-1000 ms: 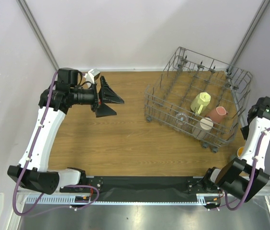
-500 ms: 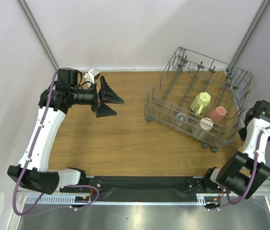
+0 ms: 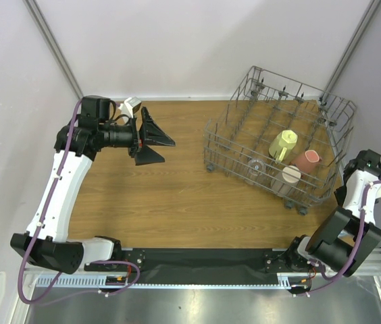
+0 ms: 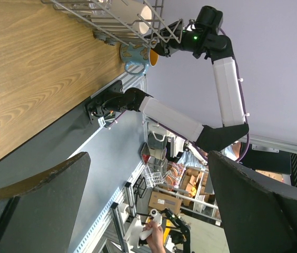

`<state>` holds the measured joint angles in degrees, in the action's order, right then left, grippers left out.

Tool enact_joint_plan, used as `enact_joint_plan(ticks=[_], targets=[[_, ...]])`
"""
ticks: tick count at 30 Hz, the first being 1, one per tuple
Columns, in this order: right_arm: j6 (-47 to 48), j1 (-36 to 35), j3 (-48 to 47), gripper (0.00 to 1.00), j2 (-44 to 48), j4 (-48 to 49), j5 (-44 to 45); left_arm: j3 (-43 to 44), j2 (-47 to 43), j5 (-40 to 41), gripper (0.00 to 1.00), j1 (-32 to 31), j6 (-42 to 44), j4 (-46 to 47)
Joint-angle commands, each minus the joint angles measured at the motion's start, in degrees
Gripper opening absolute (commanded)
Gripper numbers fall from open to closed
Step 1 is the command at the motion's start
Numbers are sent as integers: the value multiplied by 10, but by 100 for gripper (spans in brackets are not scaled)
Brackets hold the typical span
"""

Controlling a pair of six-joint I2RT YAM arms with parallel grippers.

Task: Load the cups into the dish rack

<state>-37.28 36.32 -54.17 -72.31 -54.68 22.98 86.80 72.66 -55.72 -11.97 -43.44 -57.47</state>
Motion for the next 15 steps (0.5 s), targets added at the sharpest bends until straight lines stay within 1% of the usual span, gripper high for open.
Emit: enact_joint_plan(ticks=[1, 2, 3, 6, 9, 10, 11, 12, 15], targets=[[4, 5, 18, 37, 3, 22, 3, 0, -19, -21, 100, 7, -3, 14], [5, 6, 22, 33, 3, 26, 2, -4, -20, -22, 100, 7, -3, 15], [5, 6, 24, 31, 2, 26, 0, -4, -20, -22, 100, 7, -4, 17], [2, 5, 28, 29, 2, 30, -8, -8, -23, -21, 100, 7, -8, 23], [0, 5, 29, 22, 2, 30, -16, -11, -24, -22, 100, 7, -9, 25], [1, 5, 29, 18, 2, 29, -16, -11, -24, -22, 100, 7, -9, 25], [0, 5, 27, 4, 4, 26, -17, -13, -24, -21, 100, 7, -9, 25], [-2, 5, 21, 0, 7, 20, -15, -13, -25, -22, 100, 7, -9, 26], [1, 2, -7, 0, 25, -24, 0, -13, -26, -23, 100, 7, -9, 25]])
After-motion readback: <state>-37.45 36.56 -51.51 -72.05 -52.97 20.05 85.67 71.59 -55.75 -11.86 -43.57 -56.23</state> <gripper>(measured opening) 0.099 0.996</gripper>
